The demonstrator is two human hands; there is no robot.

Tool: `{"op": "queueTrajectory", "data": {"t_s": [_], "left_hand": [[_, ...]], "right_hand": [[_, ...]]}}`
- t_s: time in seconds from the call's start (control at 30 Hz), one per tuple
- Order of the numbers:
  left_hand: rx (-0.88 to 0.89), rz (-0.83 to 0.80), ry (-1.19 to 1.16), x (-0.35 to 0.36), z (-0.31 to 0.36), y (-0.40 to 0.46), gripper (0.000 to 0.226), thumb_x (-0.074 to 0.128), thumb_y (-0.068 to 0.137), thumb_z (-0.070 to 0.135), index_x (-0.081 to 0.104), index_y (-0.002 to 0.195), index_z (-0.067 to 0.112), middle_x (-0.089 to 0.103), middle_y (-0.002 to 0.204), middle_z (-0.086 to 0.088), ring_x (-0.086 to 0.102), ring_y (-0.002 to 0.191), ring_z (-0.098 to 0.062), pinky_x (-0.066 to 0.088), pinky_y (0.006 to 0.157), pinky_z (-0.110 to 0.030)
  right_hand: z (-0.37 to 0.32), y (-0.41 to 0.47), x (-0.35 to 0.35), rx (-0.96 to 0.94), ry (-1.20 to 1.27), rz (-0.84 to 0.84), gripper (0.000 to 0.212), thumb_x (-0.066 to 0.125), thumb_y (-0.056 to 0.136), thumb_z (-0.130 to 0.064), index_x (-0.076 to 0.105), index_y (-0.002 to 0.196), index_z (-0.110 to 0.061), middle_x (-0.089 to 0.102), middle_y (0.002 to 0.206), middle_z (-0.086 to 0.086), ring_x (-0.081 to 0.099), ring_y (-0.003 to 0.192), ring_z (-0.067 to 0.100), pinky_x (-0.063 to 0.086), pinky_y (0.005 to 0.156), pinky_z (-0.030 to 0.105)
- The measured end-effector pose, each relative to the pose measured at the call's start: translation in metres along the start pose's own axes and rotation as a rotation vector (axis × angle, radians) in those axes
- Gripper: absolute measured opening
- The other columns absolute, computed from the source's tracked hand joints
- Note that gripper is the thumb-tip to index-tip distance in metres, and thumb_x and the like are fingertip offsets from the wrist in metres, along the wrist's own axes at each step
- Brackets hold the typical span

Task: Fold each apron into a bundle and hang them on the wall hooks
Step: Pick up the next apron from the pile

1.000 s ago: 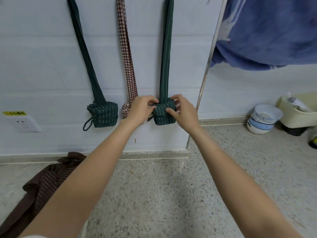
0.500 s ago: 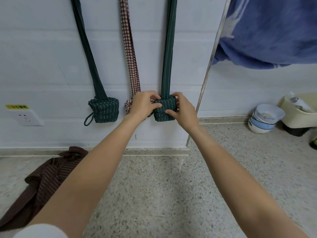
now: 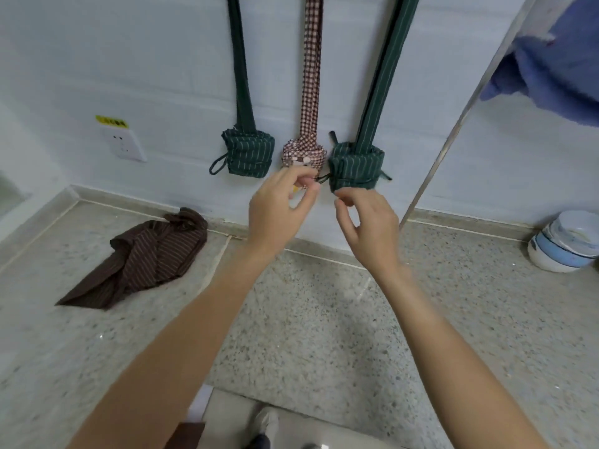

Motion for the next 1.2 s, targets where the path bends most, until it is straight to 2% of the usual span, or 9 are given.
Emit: {"op": "queueTrajectory", "data": {"t_s": [0.17,0.33,0.43,0.57,0.67,0.87,1.03,1.13,1.2], "left_hand": [[-0.286,0.081,0.071,-0.050,-0.049,-0.081,0.013,0.059,0.090,0.027,0.067,0.095,0.018,0.060,0.073,0.013,0.054,0.066,-0.001,0.039,0.059,-0.009],[-0.701,-0.153,0.299,-0.116,-0.150,-0.169,0.022,0.058,0.088,0.032,0.064,0.106,0.020,0.061,0.086,0.009,0.059,0.086,-0.012,0.042,0.068,-0.023],[-0.905,-0.319,0.333,-0.155,-0.216,-0.197,0.032,0.060,0.089,0.027,0.056,0.119,0.016,0.060,0.107,0.000,0.056,0.103,-0.017,0.037,0.077,-0.024],[-0.966,-0.305,0.357,-0.198,-0.296,-0.186,0.045,0.061,0.089,0.030,0.049,0.129,0.015,0.053,0.126,-0.006,0.052,0.114,-0.021,0.041,0.090,-0.032],[-0.952,-0.256,0.329,-0.210,-0.345,-0.164,0.048,0.058,0.090,0.036,0.045,0.132,0.017,0.049,0.132,-0.005,0.048,0.119,-0.021,0.039,0.095,-0.031],[-0.932,-0.180,0.220,-0.194,-0.428,-0.131,0.063,0.066,0.082,0.044,0.040,0.136,0.023,0.040,0.138,-0.004,0.039,0.126,-0.018,0.033,0.102,-0.029],[-0.920,-0.329,0.165,-0.164,-0.475,-0.128,0.063,0.058,0.085,0.052,0.033,0.140,0.034,0.032,0.146,-0.004,0.034,0.132,-0.023,0.031,0.108,-0.040],[-0.950,-0.415,0.151,-0.156,-0.488,-0.135,0.050,0.049,0.093,0.042,0.039,0.140,0.027,0.042,0.143,-0.003,0.040,0.129,-0.021,0.032,0.103,-0.032],[-0.957,-0.339,0.171,-0.163,-0.486,-0.141,0.037,0.049,0.096,0.031,0.049,0.132,0.023,0.054,0.132,-0.003,0.049,0.119,-0.020,0.038,0.095,-0.030]], "right_hand": [[-0.040,-0.028,0.047,0.000,0.127,-0.343,0.012,0.056,0.091,-0.025,0.063,0.099,-0.018,0.066,0.073,-0.007,0.062,0.062,0.011,0.049,0.053,0.029],[-0.093,-0.063,0.136,-0.066,0.137,-0.947,0.035,0.051,0.093,-0.027,0.049,0.128,-0.022,0.056,0.121,0.002,0.053,0.110,0.022,0.046,0.077,0.035],[-0.123,-0.068,0.187,-0.155,0.107,-1.129,0.047,0.050,0.094,-0.029,0.036,0.139,-0.023,0.042,0.135,0.006,0.040,0.121,0.026,0.040,0.087,0.034],[-0.149,-0.056,0.266,-0.128,0.184,-1.187,0.052,0.053,0.093,-0.033,0.035,0.141,-0.025,0.036,0.141,0.005,0.032,0.128,0.026,0.031,0.103,0.034],[-0.161,-0.038,0.323,-0.114,0.151,-1.120,0.058,0.053,0.092,-0.040,0.030,0.143,-0.028,0.030,0.147,0.007,0.023,0.136,0.029,0.024,0.112,0.044],[-0.164,-0.019,0.434,0.002,-0.086,-1.175,0.097,0.051,0.076,-0.072,-0.008,0.147,-0.040,-0.006,0.157,0.009,-0.005,0.141,0.042,0.003,0.108,0.066],[-0.161,-0.036,0.481,0.311,-0.022,-1.225,0.102,0.055,0.069,-0.076,0.001,0.148,-0.038,-0.002,0.158,0.006,0.000,0.142,0.040,0.005,0.108,0.069],[-0.167,-0.049,0.489,0.230,-0.101,-1.253,0.089,0.057,0.075,-0.069,0.011,0.147,-0.041,0.002,0.158,0.001,-0.002,0.143,0.037,0.004,0.106,0.070],[-0.171,-0.060,0.483,0.141,-0.099,-1.254,0.074,0.060,0.081,-0.057,0.021,0.143,-0.044,0.005,0.157,0.000,-0.003,0.143,0.036,0.006,0.106,0.070]]}}
Point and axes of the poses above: each hand's wrist, its own y-axis towards the middle knuckle, its own x-axis out of the palm, z = x × y, the point moved 3 cm from there along y, towards the middle knuckle
